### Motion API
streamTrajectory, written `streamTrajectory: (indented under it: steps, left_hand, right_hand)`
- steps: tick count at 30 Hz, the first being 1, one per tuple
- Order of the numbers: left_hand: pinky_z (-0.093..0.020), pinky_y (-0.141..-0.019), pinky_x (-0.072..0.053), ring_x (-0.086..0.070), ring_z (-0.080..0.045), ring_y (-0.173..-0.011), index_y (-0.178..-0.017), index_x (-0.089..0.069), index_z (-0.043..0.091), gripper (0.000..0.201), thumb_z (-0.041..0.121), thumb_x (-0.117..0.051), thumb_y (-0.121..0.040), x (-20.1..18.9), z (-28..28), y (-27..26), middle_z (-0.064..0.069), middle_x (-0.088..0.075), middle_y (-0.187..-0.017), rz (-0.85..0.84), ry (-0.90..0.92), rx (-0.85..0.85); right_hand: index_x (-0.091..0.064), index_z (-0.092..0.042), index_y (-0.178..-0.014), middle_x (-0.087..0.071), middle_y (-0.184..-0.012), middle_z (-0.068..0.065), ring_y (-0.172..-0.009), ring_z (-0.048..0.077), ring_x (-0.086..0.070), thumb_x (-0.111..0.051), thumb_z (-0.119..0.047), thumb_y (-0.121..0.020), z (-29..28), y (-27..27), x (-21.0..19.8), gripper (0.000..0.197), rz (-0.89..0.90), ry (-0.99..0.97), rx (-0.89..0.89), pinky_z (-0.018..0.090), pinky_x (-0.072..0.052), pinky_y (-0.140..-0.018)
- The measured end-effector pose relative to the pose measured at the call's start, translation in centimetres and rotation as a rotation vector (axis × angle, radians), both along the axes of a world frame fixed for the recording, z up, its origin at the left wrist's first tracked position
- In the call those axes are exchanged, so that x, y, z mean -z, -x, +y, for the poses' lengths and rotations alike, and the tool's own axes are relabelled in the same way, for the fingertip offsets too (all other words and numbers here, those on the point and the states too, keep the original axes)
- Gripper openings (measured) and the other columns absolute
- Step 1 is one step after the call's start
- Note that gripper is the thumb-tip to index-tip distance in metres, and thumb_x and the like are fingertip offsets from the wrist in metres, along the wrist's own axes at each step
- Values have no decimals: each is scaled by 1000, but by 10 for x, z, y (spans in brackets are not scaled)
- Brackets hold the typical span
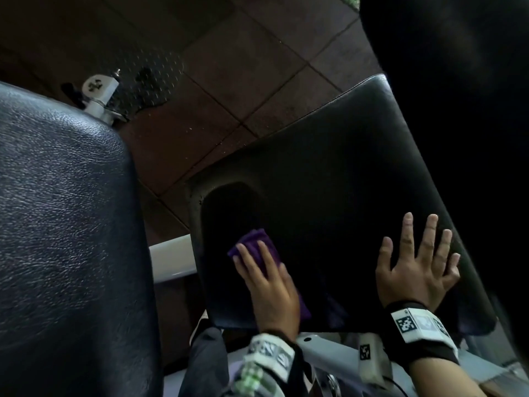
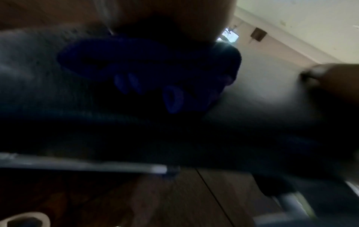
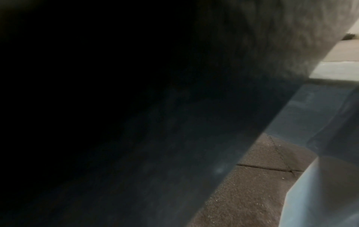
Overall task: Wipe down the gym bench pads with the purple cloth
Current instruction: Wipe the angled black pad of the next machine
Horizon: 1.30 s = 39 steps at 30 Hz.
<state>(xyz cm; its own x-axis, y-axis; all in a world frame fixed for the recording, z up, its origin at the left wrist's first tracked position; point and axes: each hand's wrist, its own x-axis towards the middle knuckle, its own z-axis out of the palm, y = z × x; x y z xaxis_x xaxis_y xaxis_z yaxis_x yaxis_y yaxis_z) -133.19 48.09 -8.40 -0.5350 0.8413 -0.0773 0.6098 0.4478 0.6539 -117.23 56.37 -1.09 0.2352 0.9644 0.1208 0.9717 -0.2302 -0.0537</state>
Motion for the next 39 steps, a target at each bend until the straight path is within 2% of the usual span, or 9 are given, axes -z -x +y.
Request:
streamTrajectory:
  steps: [3, 7, 12, 17, 23, 26, 29, 34, 39]
  left_hand:
    - [-52, -109, -27, -13, -49, -141, -148, -31, 7, 55, 35, -27, -102, -12, 2, -29, -27, -9, -157, 2, -37, 130]
    - [-49, -112, -18, -17, -50, -140, -145, -37, 6, 53, 31, -34, -98, -12, 55, -13, -29, -19, -154, 109, -43, 203]
    - [-43, -111, -15, -16, -47, -142, -147, -36, 10, 59, 39, -26, -96, -4, 96, 42, -26, -16, -156, 7, -15, 37]
    - [-55, -112, -19, -17, -52, -140, -145, -36, 2, 61, 37, -30, -96, 16, 48, 60, -31, -17, -154, -31, 10, -141]
    - [-58, -111, -23, -3, -42, -145, -151, -21, 9, 60, 38, -29, -99, 7, -44, -19, -20, -2, -160, -142, 60, -232]
    - [-59, -107, -26, -2, -44, -145, -150, -23, 7, 59, 37, -31, -99, -7, -40, -62, -23, -3, -159, -127, 46, -186]
    - [-57, -110, -22, -1, -46, -145, -147, -29, 2, 58, 31, -37, -97, -17, -9, -72, -26, -4, -158, -94, 23, -130]
    - [-51, -115, -18, -7, -46, -144, -145, -38, 4, 53, 30, -33, -98, -10, 37, -31, -26, -10, -157, -51, -59, -49]
    - [-51, -113, -14, -13, -52, -140, -144, -37, 0, 56, 30, -31, -98, 11, 25, 18, -32, -15, -153, -18, -15, -251]
  right_hand:
    - [-23, -33, -146, -19, -154, 4, -139, 28, -16, -29, -48, -91, 1, -1, 2, 58, -7, 9, 7, 56, -12, -108]
    - [-22, -34, -147, -19, -154, 4, -138, 29, -18, -28, -49, -90, 0, -2, 2, 58, -14, 10, 8, 55, -13, -108]
    - [-24, -34, -146, -19, -155, 3, -138, 30, -19, -30, -47, -90, 0, 1, 0, 58, -7, -4, 12, 53, -15, -107]
    - [-23, -34, -146, -15, -156, 1, -139, 28, -16, -30, -47, -90, 0, 1, 1, 58, -9, -12, 0, 51, -13, -108]
    - [-24, -32, -146, -18, -155, 4, -140, 29, -16, -30, -46, -91, 0, 0, 2, 57, -6, -28, -13, 53, -14, -108]
    - [-25, -31, -147, -17, -155, 4, -140, 29, -15, -30, -46, -91, 0, 0, 2, 57, -7, -33, -20, 52, -13, -108]
    - [-25, -31, -146, -16, -156, 3, -140, 29, -16, -31, -45, -92, 0, -2, 3, 56, -14, -58, -38, 52, -12, -109]
    - [-26, -31, -146, -18, -155, 3, -139, 31, -19, -32, -45, -93, -1, 0, 3, 55, -12, -71, -34, 52, -14, -108]
    - [-27, -30, -146, -21, -154, 6, -138, 31, -20, -32, -45, -93, -1, -1, 3, 55, -11, -73, -35, 53, -14, -108]
